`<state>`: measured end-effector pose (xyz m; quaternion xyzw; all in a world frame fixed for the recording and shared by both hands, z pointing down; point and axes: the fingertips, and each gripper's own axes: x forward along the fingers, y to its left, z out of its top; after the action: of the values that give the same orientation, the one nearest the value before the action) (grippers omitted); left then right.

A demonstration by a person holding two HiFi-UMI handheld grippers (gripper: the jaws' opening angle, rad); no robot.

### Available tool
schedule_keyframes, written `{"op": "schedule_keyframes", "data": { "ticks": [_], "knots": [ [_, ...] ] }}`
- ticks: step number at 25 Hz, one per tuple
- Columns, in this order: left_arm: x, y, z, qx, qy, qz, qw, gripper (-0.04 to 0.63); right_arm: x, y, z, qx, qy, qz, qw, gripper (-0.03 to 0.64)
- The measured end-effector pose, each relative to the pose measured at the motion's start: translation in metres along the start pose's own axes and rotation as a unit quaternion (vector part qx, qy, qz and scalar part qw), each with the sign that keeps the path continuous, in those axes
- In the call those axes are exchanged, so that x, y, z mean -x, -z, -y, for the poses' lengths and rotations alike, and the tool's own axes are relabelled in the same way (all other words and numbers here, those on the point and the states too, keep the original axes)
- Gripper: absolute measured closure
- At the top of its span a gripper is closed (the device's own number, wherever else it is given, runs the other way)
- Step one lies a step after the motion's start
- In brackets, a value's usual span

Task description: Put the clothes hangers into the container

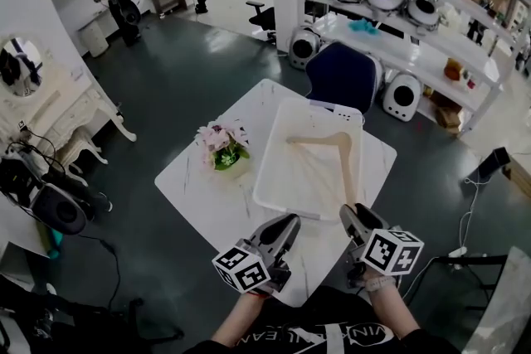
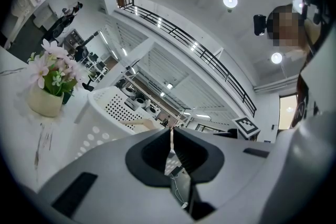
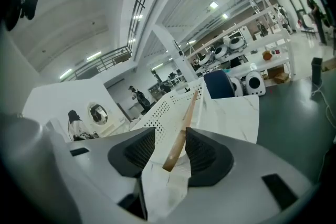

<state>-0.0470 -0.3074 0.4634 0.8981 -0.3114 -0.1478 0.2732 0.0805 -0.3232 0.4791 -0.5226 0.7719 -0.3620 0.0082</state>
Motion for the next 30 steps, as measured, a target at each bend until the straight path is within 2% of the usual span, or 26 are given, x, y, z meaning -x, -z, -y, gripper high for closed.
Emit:
{"op": "schedule_keyframes", "data": {
  "ticks": [13,30],
  "knots": [
    [0.003,0.003,0.005,0.001,0.008,-0.004,1.0000,0.574,0.008,0.005,-0.004,0.013,0.003,0.008,1.000,0.448],
    [0.024,0.015,0.018,0.005,0.013,-0.017,0.9998,0.574,0.029,0.035,-0.013,-0.003,0.009,0.004,1.000,0.449]
  ]
}}
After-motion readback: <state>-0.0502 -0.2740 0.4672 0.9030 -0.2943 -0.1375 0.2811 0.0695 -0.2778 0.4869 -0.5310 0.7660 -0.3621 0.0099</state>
